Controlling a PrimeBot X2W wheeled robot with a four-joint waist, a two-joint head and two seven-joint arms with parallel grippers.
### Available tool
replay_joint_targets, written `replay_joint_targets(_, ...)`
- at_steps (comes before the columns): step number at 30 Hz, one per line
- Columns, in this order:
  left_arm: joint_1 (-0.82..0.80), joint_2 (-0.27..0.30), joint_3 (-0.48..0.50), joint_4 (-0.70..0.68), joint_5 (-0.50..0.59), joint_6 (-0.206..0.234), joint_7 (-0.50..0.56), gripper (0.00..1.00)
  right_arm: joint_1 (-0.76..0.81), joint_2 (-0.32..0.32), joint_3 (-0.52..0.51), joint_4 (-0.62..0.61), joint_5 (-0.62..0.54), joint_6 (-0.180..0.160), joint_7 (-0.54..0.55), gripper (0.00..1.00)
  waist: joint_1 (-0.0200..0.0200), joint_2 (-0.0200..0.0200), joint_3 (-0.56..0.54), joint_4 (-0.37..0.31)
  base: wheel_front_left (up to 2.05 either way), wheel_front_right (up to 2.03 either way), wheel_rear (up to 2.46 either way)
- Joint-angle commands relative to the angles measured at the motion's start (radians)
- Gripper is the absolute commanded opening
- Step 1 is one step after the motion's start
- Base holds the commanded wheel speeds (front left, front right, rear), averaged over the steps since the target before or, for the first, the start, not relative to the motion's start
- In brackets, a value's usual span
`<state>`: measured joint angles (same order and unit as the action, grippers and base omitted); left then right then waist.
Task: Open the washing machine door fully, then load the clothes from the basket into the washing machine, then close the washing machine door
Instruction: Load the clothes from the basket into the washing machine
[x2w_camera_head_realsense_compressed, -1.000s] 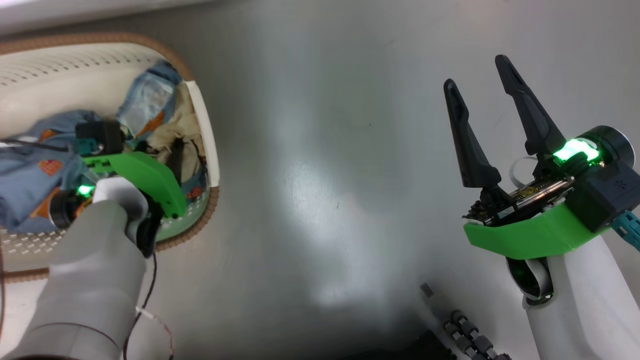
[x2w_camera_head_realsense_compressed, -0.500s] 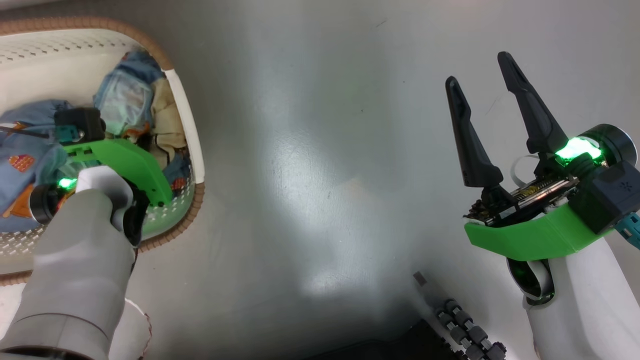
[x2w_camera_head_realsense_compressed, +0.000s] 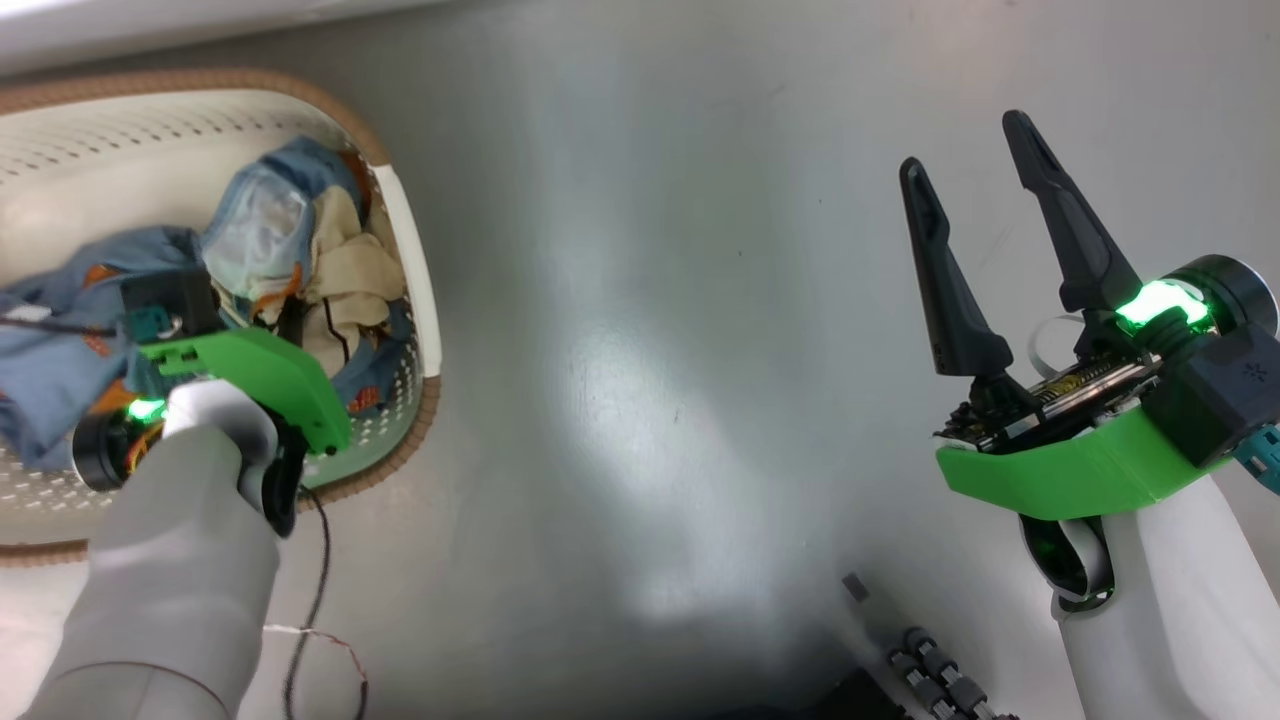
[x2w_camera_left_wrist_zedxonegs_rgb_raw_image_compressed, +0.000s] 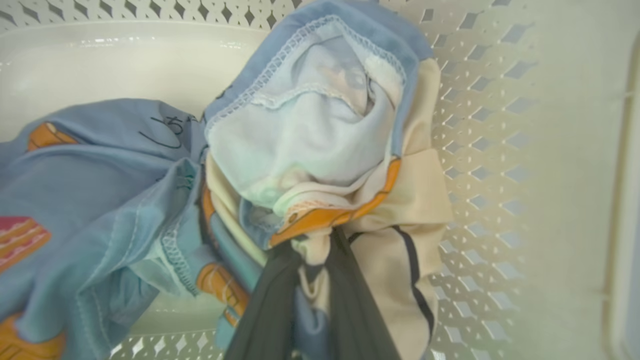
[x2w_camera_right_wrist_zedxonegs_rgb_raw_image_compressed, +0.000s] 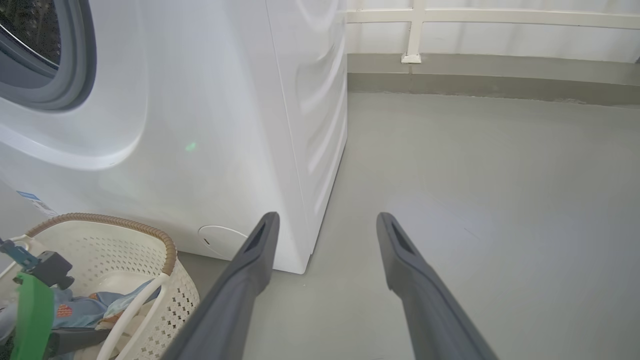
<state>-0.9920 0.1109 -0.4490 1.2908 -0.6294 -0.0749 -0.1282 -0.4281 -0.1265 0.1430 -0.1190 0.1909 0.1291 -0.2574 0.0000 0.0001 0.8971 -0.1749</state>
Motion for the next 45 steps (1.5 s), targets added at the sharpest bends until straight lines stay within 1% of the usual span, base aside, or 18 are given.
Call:
replay_joint_targets(1,0.051,0.025,0.009,-0.001,-0.004,0.000,-0.027,0.00,0.052,-0.004,0.012,-0.018,0.013,0.002,-0.004,1.00,0.0000,-0.0001,-0.032,0.016,0.00,0.00,0.00)
replay_joint_targets(7,0.078,0.012,0.007,-0.011,0.000,0.010,-0.110,0.00,0.075,-0.010,0.000,-0.009,0.014,0.002,-0.004,1.00,0.0000,-0.0001,-0.096,0.036,0.00,0.00,0.00)
replay_joint_targets(12,0.111,0.010,0.010,-0.066,0.017,0.028,-0.132,0.00,0.105,-0.015,-0.023,0.002,0.013,0.002,-0.004,1.00,0.0000,-0.0001,-0.160,0.058,0.00,0.00,0.00)
replay_joint_targets(14,0.135,0.019,0.025,-0.127,0.028,0.043,-0.133,0.00,0.120,-0.015,-0.032,0.005,0.011,0.002,-0.004,1.00,0.0000,-0.0001,-0.188,0.067,0.00,0.00,0.00)
replay_joint_targets(15,0.174,0.028,0.045,-0.197,0.044,0.060,-0.133,0.00,0.134,-0.016,-0.038,0.011,0.010,0.002,-0.004,1.00,0.0000,-0.0001,-0.220,0.074,0.00,0.00,0.00)
replay_joint_targets(17,0.219,0.031,0.065,-0.268,0.064,0.078,-0.133,0.00,0.151,-0.016,-0.045,0.016,0.008,0.002,-0.004,1.00,0.0000,-0.0001,-0.254,0.084,0.00,0.00,0.00)
replay_joint_targets(18,0.265,0.034,0.087,-0.335,0.084,0.090,-0.133,0.00,0.168,-0.017,-0.051,0.021,0.005,0.002,-0.004,1.00,0.0000,-0.0001,-0.288,0.095,0.00,0.00,0.00)
replay_joint_targets(27,0.464,0.035,0.175,-0.614,0.178,0.122,-0.133,0.00,0.233,-0.018,-0.061,0.042,-0.003,0.002,0.003,1.00,0.0000,-0.0001,-0.439,0.143,0.00,0.00,0.00)
replay_joint_targets(28,0.464,0.035,0.175,-0.614,0.178,0.122,-0.133,0.00,0.233,-0.018,-0.061,0.042,-0.003,0.002,0.003,1.00,0.0000,-0.0001,-0.439,0.143,0.00,0.00,0.00)
replay_joint_targets(29,0.487,0.036,0.184,-0.646,0.187,0.127,-0.133,0.00,0.240,-0.017,-0.061,0.045,-0.004,0.002,0.005,1.00,0.0000,-0.0001,-0.457,0.147,0.00,0.00,0.00)
replay_joint_targets(30,0.535,0.038,0.201,-0.705,0.205,0.136,-0.133,0.00,0.255,-0.013,-0.060,0.050,-0.005,0.002,0.009,1.00,0.0000,-0.0001,-0.492,0.152,0.00,0.00,0.00)
replay_joint_targets(31,0.535,0.038,0.201,-0.705,0.205,0.136,-0.133,0.00,0.255,-0.013,-0.060,0.050,-0.005,0.002,0.009,1.00,0.0000,-0.0001,-0.492,0.152,0.00,0.00,0.00)
replay_joint_targets(39,0.708,0.052,0.233,-0.931,0.267,0.174,-0.134,0.00,0.321,0.005,-0.070,0.072,-0.012,0.002,0.027,1.00,0.0000,-0.0001,-0.626,0.179,0.00,0.00,0.00)
replay_joint_targets(45,0.821,0.084,0.232,-1.071,0.289,0.206,-0.121,0.00,0.375,0.016,-0.071,0.074,-0.017,0.002,0.042,1.00,0.0000,-0.0001,-0.717,0.194,0.00,0.00,0.00)
